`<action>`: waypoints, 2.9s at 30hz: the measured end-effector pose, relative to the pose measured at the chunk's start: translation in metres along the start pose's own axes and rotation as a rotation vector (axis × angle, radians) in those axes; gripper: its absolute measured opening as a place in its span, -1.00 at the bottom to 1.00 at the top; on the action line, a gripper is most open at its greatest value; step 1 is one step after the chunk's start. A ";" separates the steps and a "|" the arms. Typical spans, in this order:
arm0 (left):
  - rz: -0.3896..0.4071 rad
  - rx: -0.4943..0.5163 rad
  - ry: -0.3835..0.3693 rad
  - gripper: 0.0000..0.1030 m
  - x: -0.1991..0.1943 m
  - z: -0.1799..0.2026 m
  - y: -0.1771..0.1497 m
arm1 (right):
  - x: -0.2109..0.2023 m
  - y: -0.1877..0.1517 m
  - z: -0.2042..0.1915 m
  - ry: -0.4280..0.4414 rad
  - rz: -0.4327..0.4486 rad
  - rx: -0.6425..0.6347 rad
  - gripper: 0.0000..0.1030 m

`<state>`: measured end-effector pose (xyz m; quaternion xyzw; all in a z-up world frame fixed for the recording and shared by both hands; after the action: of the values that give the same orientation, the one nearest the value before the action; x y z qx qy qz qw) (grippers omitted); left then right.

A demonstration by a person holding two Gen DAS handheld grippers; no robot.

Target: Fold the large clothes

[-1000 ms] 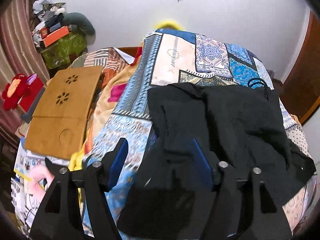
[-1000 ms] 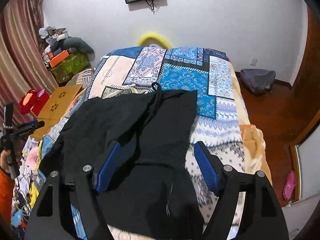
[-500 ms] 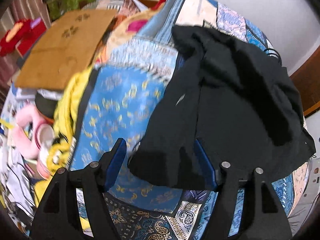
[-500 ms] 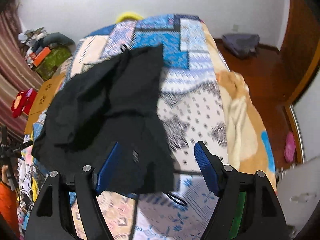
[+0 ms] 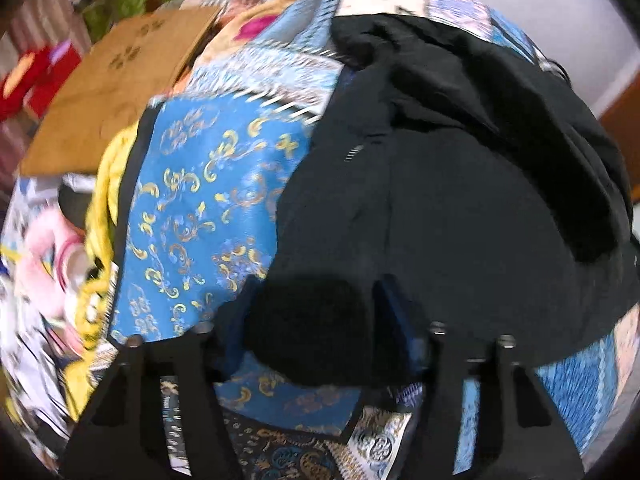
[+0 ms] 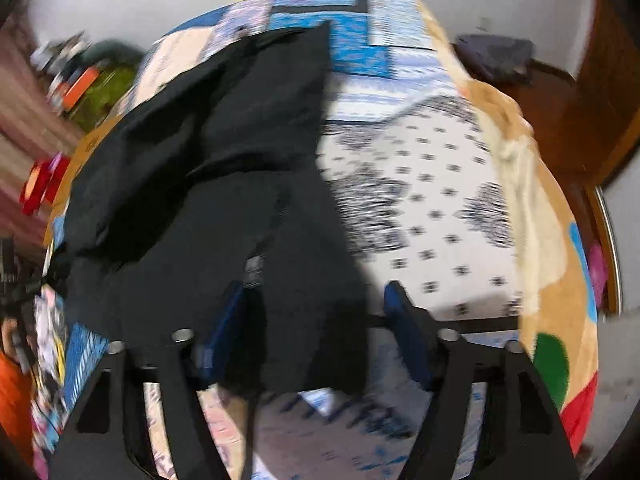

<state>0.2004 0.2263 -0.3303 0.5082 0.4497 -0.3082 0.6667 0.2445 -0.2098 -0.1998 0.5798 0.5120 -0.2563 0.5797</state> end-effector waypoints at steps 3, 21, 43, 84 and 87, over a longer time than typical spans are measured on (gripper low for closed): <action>0.009 0.041 -0.006 -0.50 -0.008 0.014 -0.006 | -0.003 -0.005 -0.014 -0.025 0.003 -0.042 -0.21; 0.281 -0.033 -0.417 -0.75 -0.143 0.083 0.144 | -0.067 0.119 -0.080 0.168 0.173 -0.096 -0.86; 0.138 -0.142 -0.016 -0.51 0.101 0.020 0.282 | 0.131 0.242 0.037 -0.006 0.021 0.142 -0.86; 0.210 0.151 -0.104 0.97 0.086 0.194 0.230 | 0.130 0.193 -0.097 0.049 0.106 -0.059 0.86; 0.204 0.133 -0.135 0.97 0.084 0.190 0.223 | 0.127 0.191 -0.098 0.045 0.106 -0.089 0.85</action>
<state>0.4825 0.1138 -0.3029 0.5723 0.3283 -0.3014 0.6883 0.4295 -0.0428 -0.2156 0.5856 0.5043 -0.1890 0.6058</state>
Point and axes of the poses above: each gripper's, at about its wrist camera, not at the fingertips, and x roughly the way its jaws point, z to its right, y to its top, the point moved 8 cm from there along x, roughly the way its jaws point, and after that the axes turned 1 degree about z, right-handed, at the moved point
